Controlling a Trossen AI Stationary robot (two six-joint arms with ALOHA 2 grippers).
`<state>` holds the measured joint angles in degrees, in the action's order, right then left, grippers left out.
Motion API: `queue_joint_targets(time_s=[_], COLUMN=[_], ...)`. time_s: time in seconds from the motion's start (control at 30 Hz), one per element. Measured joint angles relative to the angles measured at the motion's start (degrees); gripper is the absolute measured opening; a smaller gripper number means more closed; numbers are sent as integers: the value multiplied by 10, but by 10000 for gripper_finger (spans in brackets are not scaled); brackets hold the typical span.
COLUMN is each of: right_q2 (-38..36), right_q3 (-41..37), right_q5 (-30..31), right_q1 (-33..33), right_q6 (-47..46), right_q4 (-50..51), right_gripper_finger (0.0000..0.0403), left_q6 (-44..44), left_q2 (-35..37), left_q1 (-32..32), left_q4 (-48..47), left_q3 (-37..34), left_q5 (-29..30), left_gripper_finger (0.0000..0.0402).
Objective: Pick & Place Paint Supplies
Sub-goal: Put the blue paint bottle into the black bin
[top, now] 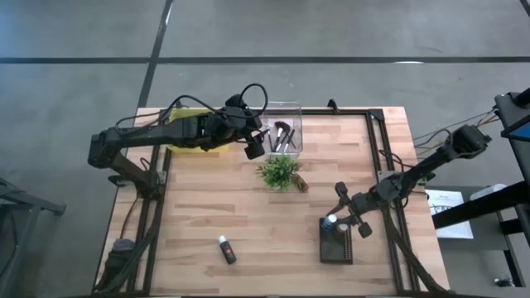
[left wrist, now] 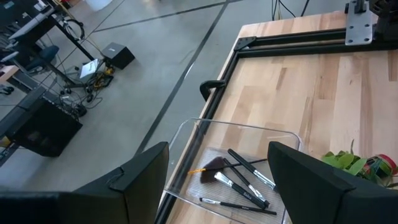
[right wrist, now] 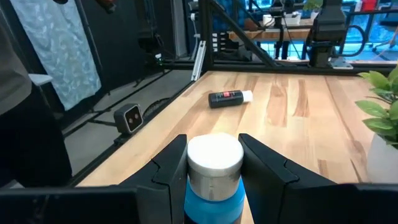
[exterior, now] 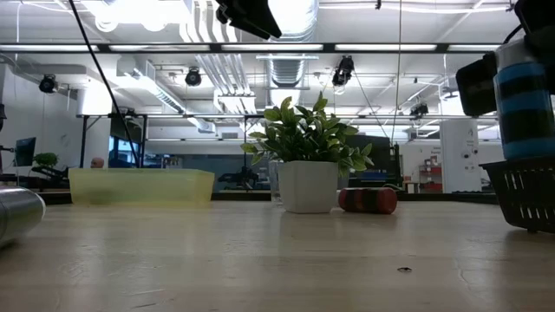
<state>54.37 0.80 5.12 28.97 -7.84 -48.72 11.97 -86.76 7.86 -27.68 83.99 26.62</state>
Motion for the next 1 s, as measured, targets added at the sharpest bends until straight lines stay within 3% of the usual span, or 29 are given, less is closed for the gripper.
queue_joint_targets(time_s=[0.6, 1.0], right_q2=[32, 135], right_q3=[-3, -3], right_q5=[46, 62], right_q1=[22, 36], right_q6=[-6, -10], right_q4=[-33, -142], right_gripper_finger=[114, 114], left_q6=[0, 2], left_q2=[0, 0], left_q1=[0, 4], left_q4=[0, 0], left_q3=[0, 0], left_q5=[5, 8], left_gripper_finger=[280, 280])
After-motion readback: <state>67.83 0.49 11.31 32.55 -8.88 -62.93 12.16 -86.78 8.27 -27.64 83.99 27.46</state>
